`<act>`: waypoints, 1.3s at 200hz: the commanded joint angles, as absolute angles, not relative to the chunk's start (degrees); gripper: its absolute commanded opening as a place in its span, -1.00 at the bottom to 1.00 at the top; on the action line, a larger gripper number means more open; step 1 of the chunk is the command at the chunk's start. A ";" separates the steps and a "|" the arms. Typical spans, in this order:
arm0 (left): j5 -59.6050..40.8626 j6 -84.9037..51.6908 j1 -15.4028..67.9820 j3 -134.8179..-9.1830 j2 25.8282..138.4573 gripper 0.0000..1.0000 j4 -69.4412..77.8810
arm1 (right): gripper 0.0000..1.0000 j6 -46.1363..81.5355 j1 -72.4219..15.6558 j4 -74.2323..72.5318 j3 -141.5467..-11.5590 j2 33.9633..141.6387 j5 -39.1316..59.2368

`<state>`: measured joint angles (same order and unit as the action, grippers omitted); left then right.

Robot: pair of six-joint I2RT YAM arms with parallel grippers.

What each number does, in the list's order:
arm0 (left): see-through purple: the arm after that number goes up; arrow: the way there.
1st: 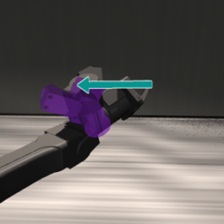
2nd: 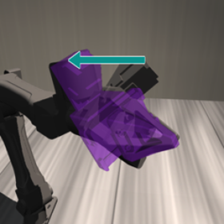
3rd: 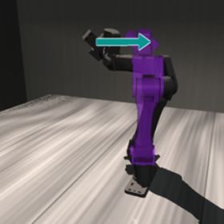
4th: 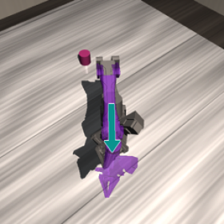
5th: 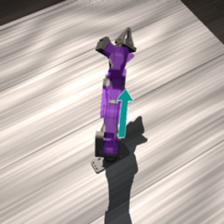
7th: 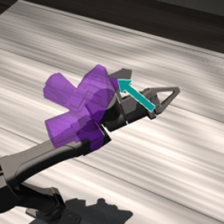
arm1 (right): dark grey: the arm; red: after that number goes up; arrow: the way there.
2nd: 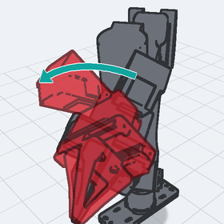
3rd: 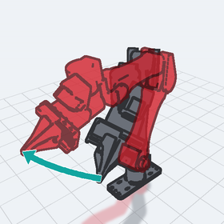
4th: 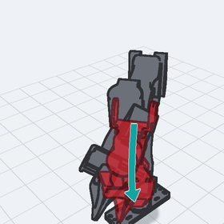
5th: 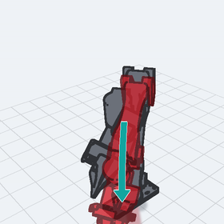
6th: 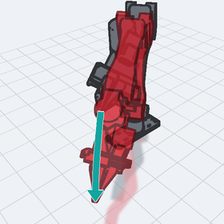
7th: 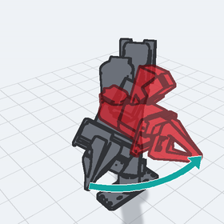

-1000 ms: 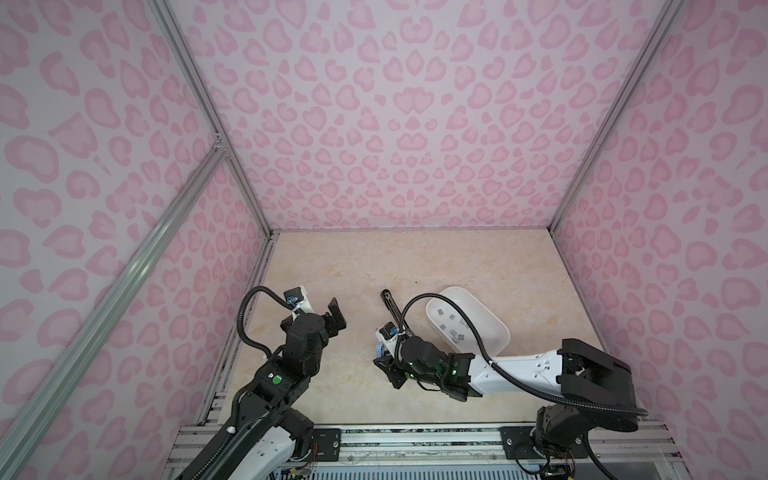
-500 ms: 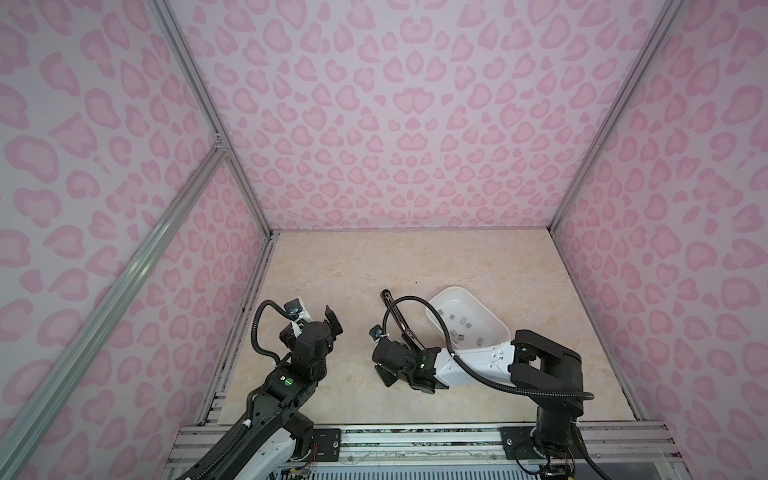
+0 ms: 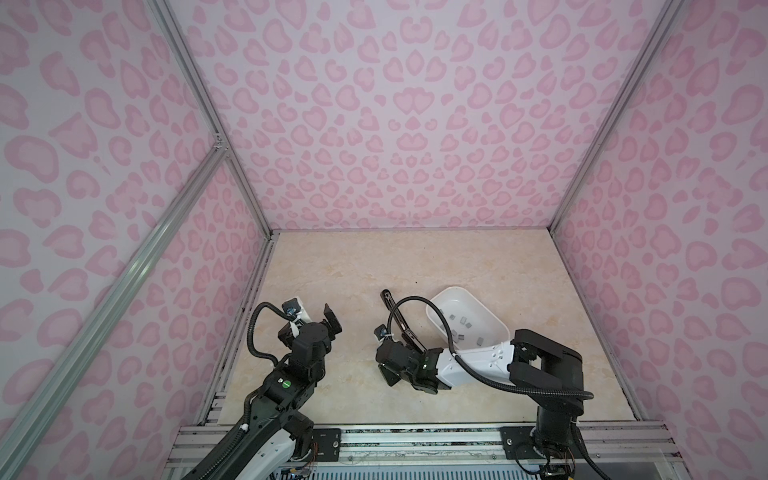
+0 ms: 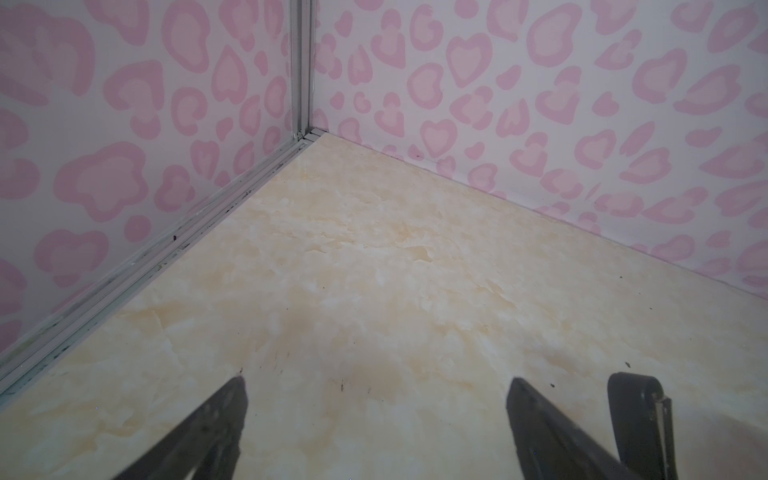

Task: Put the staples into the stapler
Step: 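Lower the light-blue piece into the stapler channel with the right gripper while the left withdraws, then open the right gripper and lift it off the stapler, then move the right gripper over the white tray of grey staple strips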

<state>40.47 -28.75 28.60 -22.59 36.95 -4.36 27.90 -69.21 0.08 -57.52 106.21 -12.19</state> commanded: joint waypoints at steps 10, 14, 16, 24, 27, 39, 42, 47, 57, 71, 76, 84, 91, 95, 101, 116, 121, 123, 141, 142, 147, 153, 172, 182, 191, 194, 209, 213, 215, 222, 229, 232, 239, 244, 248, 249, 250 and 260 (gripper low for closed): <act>41.20 -28.39 28.55 -22.57 36.76 0.95 -2.41 | -0.05 28.37 -70.33 -1.26 -56.39 104.46 -14.82; 41.35 -28.23 28.55 -22.58 36.74 0.95 -2.39 | -0.04 28.35 -70.46 -1.23 -56.27 104.14 -14.98; 41.36 -28.22 28.50 -22.54 36.69 0.95 -2.47 | -0.03 28.38 -70.55 -1.23 -56.17 103.97 -15.02; 41.69 -28.21 28.52 -22.47 36.57 0.96 -2.58 | 0.00 28.38 -70.96 -1.25 -55.68 103.06 -15.43; 41.74 -28.21 28.56 -22.36 36.53 0.95 -2.53 | 0.00 28.43 -71.05 -1.23 -55.40 102.64 -15.58; 41.62 -28.48 28.55 -21.78 36.30 0.97 -2.11 | 0.04 28.44 -71.77 -1.11 -54.39 100.65 -16.69; 41.47 -28.48 28.56 -21.60 36.22 0.97 -1.91 | 0.03 28.47 -71.92 -1.03 -54.22 100.01 -17.02; 41.20 -28.56 28.56 -21.45 36.22 0.97 -1.74 | 0.04 28.46 -72.18 -0.89 -53.63 98.85 -17.75; 40.69 -28.64 28.51 -21.22 36.48 0.97 -1.41 | 0.04 28.39 -72.50 -0.32 -52.67 96.23 -19.13; 40.52 -28.65 28.52 -21.37 37.10 0.97 -1.26 | 0.00 28.62 -72.50 1.76 -51.87 92.08 -21.60; 40.56 -28.65 28.56 -21.44 37.39 0.97 -1.28 | -0.03 28.47 -72.44 2.85 -51.66 90.50 -22.98; 40.59 -28.66 28.49 -21.57 37.89 0.97 -1.27 | -0.05 28.39 -72.15 5.44 -51.65 87.89 -25.04; 40.47 -28.66 28.51 -21.62 38.26 0.97 -1.20 | -0.08 28.15 -71.84 7.88 -51.60 85.28 -26.45; 40.55 -28.70 28.51 -21.58 38.44 0.97 -1.29 | -0.09 28.15 -71.52 9.27 -51.76 83.82 -27.28; 40.46 -28.74 28.53 -21.53 38.73 0.97 -1.14 | -0.10 28.28 -71.01 11.99 -51.85 81.54 -28.53; 40.51 -28.50 28.55 -21.61 39.25 0.97 -1.29 | -0.06 28.47 -68.96 17.18 -51.24 75.41 -29.83; 40.45 -28.40 28.49 -21.65 39.32 0.97 -1.25 | -0.05 28.58 -67.88 18.36 -50.76 73.49 -29.77; 40.48 -28.33 28.48 -21.69 39.34 0.97 -1.26 | -0.05 28.66 -67.64 18.54 -50.61 73.09 -29.74; 40.02 -27.96 28.52 -22.15 38.82 0.97 -1.48 | -0.06 26.49 -59.59 22.22 -48.68 66.85 -23.63; 39.96 -27.91 28.50 -22.19 38.79 0.97 -1.49 | -0.06 26.34 -58.97 22.49 -48.69 66.65 -23.15; 39.83 -27.82 28.48 -22.16 38.49 0.97 -1.70 | -0.10 25.76 -55.86 24.08 -48.74 65.66 -21.30; 39.73 -27.82 28.48 -22.30 38.05 0.97 -1.97 | -0.12 25.07 -52.34 25.91 -48.59 64.77 -20.11; 40.11 -27.68 28.48 -21.93 36.31 0.97 -2.49 | -0.15 22.10 -40.86 27.44 -47.56 63.50 -14.97; 40.26 -27.81 28.48 -21.55 35.20 0.99 -2.63 | -0.15 20.49 -36.32 25.85 -47.16 64.38 -10.45; 40.00 -27.61 28.52 -21.21 34.21 0.99 -2.64 | -0.19 19.41 -33.87 23.72 -47.11 66.05 -7.26; 39.99 -27.52 28.48 -21.14 33.91 0.99 -2.70 | -0.21 19.18 -33.50 23.05 -47.26 66.84 -6.74; 40.33 -27.44 28.55 -20.45 32.89 1.00 -2.50 | -0.33 17.57 -33.22 21.62 -48.21 72.02 -4.70; 40.51 -27.43 28.48 -20.34 32.74 1.00 -2.42 | -0.37 17.14 -33.22 22.31 -48.85 73.59 -3.94; 40.58 -27.42 28.50 -20.25 32.66 1.00 -2.43 | -0.38 16.99 -33.22 23.26 -49.22 74.47 -3.75; 40.91 -27.33 28.48 -20.13 32.62 1.00 -2.37 | -0.52 17.27 -33.22 24.46 -49.62 77.33 -3.86; 41.21 -27.33 28.52 -20.04 32.67 1.00 -2.44 | -0.57 17.36 -33.26 24.62 -49.01 78.76 -3.35; 41.26 -27.38 28.49 -20.12 32.69 1.00 -2.41 | -0.58 17.28 -33.22 24.64 -48.52 79.23 -3.12; 41.27 -27.38 28.48 -20.14 32.83 1.00 -2.51 | -0.60 17.37 -33.29 24.64 -47.42 79.53 -3.25; 41.26 -27.42 28.48 -20.33 32.95 0.99 -2.73 | -0.61 17.72 -33.31 24.48 -45.97 79.14 -4.07; 41.16 -27.39 28.48 -20.39 33.05 0.99 -2.87 | -0.60 17.94 -33.33 24.44 -44.95 78.52 -4.70; 41.15 -27.36 28.48 -20.43 33.05 0.98 -2.89 | -0.61 17.98 -33.37 24.39 -44.67 78.37 -4.90; 41.09 -27.35 28.48 -20.46 33.05 0.98 -2.89 | -0.60 18.04 -33.34 24.41 -44.39 78.16 -5.04; 40.88 -27.36 28.52 -20.43 33.07 0.97 -2.73 | -0.57 18.73 -33.34 24.72 -42.17 75.82 -7.02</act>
<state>40.32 -27.75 28.56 -20.27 32.93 -3.31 18.59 -33.32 23.55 -46.00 78.52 -5.72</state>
